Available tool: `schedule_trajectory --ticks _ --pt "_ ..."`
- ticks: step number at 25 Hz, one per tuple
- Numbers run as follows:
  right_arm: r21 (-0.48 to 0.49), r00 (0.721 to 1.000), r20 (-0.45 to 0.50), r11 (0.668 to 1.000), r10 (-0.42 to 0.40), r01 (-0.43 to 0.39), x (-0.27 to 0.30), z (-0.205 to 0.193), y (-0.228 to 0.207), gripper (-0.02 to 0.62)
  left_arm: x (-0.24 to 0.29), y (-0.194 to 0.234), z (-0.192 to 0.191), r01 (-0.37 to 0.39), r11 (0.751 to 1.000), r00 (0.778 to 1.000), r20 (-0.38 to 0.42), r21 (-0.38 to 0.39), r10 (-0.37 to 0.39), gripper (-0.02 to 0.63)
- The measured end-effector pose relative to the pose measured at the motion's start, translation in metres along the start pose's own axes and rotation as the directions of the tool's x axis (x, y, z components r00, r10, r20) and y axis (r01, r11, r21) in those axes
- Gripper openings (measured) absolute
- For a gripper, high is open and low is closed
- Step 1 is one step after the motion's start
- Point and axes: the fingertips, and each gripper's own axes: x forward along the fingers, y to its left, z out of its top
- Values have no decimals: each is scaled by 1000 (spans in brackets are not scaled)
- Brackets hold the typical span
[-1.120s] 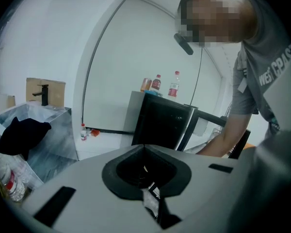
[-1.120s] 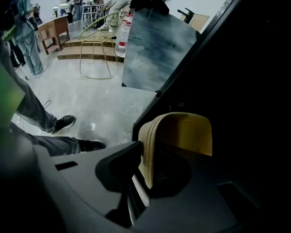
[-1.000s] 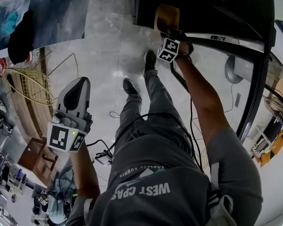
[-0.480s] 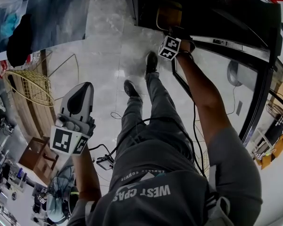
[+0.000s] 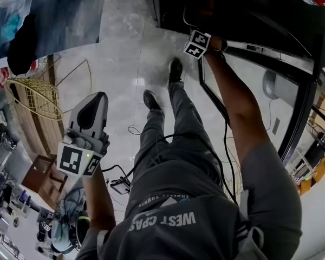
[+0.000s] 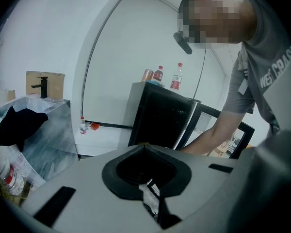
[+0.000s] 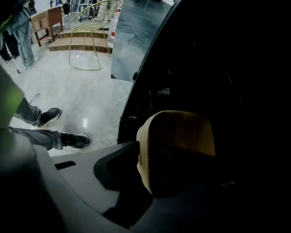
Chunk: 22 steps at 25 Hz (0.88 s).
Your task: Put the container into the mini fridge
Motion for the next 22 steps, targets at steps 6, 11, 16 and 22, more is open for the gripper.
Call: schedule_trajectory --ticks 6,11,16,22 --pt "25 999 -32 999 23 -22 -6 -2 -13 155 -4 -2 6 -4 1000 1000 11 10 4 15" --pt "25 1000 -11 999 27 -27 -22 6 -12 156 -14 0 16 -11 1000 999 31 24 10 14" --pt "54 1000 9 998 -10 10 -53 1 -20 146 -20 -4 32 -9 999 997 75 44 6 14" --pt "148 990 102 985 -99 84 -127 33 -39 78 -51 4 57 -32 997 992 123 68 24 15"
